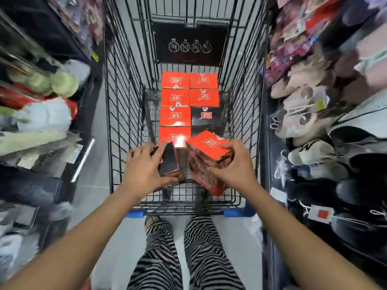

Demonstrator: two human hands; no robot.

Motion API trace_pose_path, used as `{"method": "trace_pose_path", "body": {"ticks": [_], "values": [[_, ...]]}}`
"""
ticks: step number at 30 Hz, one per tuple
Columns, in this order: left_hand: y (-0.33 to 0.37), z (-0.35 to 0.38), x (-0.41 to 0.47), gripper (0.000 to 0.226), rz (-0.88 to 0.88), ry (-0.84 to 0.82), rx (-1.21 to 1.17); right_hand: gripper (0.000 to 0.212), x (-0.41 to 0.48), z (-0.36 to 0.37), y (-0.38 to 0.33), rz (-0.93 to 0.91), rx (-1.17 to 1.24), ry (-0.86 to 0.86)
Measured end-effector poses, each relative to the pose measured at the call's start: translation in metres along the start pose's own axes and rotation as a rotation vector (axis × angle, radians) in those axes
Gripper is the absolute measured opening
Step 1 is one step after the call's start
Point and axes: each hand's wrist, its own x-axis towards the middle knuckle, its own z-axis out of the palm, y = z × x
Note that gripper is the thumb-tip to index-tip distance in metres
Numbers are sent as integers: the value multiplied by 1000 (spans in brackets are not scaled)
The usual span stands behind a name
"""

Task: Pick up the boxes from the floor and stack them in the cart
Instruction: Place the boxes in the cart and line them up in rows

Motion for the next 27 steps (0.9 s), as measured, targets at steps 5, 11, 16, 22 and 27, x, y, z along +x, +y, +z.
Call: {"method": "trace_pose_path", "body": {"ticks": [5,11,16,22,27], "values": [[-11,32,21,109,91,-18,50,72,16,30,31,72,60,-117],[-14,70,36,106,118,-53,81,97,27,44,56,44,50,-218],[-4,98,44,107,188,-91,123,110,38,65,80,161,35,-200],[-4,104,40,123,26,-165,-103,118,42,73,89,250,165,-137],[1,107,38,121,-102,-87,-321,91,44,73,81,352,333,-65]]}}
